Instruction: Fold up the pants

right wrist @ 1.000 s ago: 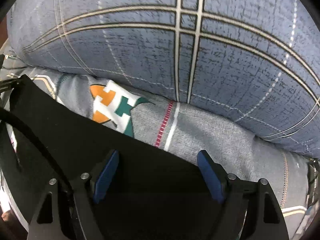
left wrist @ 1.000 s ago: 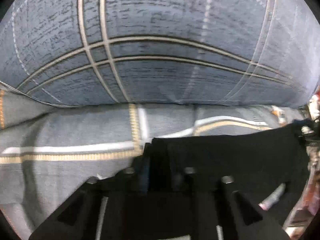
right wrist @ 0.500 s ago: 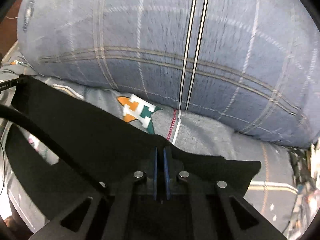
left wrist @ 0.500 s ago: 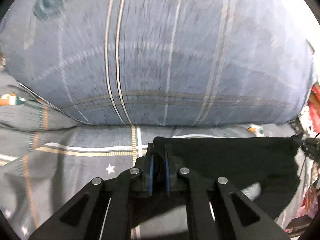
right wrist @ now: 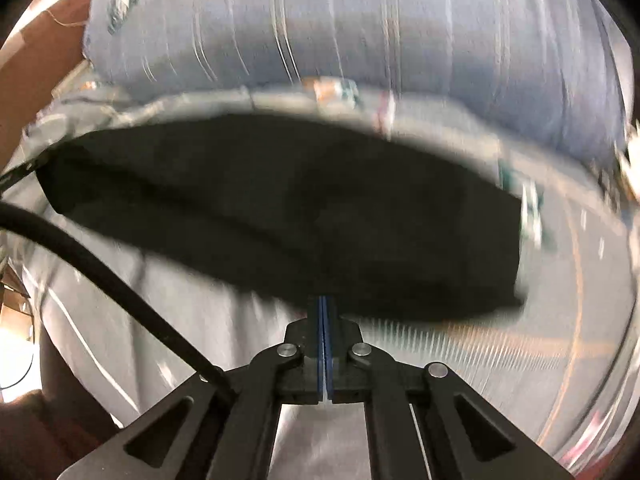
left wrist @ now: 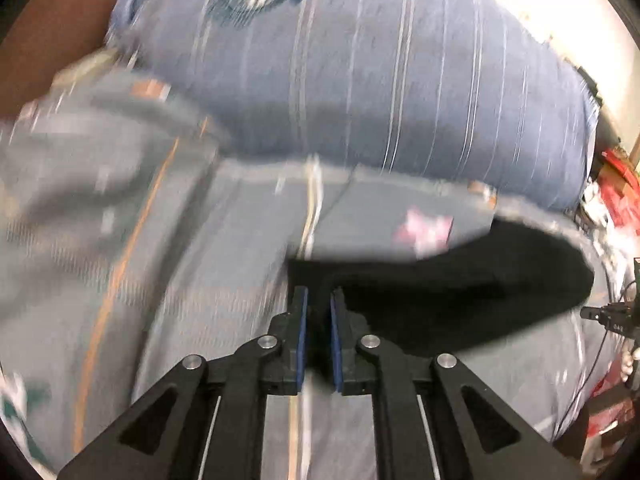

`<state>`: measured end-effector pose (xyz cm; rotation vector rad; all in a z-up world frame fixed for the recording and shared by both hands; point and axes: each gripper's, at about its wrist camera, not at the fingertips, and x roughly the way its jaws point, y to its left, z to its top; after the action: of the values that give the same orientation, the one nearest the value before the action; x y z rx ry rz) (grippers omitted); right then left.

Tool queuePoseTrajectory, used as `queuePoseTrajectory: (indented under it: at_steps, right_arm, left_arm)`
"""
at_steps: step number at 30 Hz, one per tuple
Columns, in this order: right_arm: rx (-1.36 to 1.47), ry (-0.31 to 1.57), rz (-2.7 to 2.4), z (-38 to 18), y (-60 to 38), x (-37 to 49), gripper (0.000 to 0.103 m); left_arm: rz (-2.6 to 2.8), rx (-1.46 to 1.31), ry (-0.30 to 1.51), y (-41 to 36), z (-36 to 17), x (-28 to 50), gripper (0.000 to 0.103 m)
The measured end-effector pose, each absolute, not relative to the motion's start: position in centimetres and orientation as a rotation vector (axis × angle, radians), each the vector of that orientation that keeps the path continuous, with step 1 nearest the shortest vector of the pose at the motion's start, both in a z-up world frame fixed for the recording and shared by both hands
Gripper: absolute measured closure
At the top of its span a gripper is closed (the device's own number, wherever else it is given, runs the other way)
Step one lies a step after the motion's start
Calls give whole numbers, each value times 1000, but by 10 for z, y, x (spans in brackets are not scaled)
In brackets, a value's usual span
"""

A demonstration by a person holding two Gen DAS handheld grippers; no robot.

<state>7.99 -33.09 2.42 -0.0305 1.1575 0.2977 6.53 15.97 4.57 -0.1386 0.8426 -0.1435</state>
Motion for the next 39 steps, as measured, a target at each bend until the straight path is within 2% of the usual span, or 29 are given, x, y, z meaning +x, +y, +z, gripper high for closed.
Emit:
queuePoseTrajectory:
  at_steps: [2,6,7,8,9,10,11,14,21,22,23,24,25,26,32,34,36,39]
  right_arm:
    - [8,1181,256,5,-346,67,102]
    - [128,1122,198,7,-375,45,101]
    - [139,1104,185,10,-379,42,98]
    - [152,1096,181,10,-380,41,90]
    - [167,1088,177,12,-384,37,85]
    - [182,1077,171,15,-384,38,76]
    - [192,1068,172,17,-383,39,72]
    - [222,1058,190,20,-377,39,71]
    - [219,1061,230,10,-352,41,71]
    - [222,1062,231,9,-350,43,71]
    - [224,1062,229,9,-349,43,71]
    - [226,1062,227,9,-349,43,71]
    - [226,1060,222,8,-349,43,71]
    - [228,1059,220,8,-348,43,71]
    - [223,1060,198,8,-349,40,71]
    - [224,1061,189,9,-349,39,71]
    - [220,1056,185,11,-349,38,71]
    - [225,1056,172,10,-352,37,71]
  left_arm:
    - [-105,-196,875,174,33,43,93]
    - [-103,-439,891,212,27,15,92]
    - [-120,-510,891,221,25,13,82]
    - [-149,-599,886,230,24,15,67]
    - [-161,-643,884,232,24,14,59]
    - [-181,-705,876,234,24,17,50]
    - [-220,-773,866,237,23,21,47]
    - [-349,-941,865,228,23,41,38]
    - [-324,-953,979,205,3,98,37]
    - [-309,-958,1000,205,-1,104,38]
    - [-274,-967,1031,204,-8,112,49]
    - [-265,-983,1041,206,-10,117,62]
    - [-265,-999,1052,204,-11,123,94]
    - [-264,-1001,1063,203,-9,128,100]
    - [-439,-700,799,158,102,132,99]
    - [-454,-630,762,148,117,119,99]
    - [-430,-625,783,149,104,107,99]
    - [-292,-627,916,165,46,102,99]
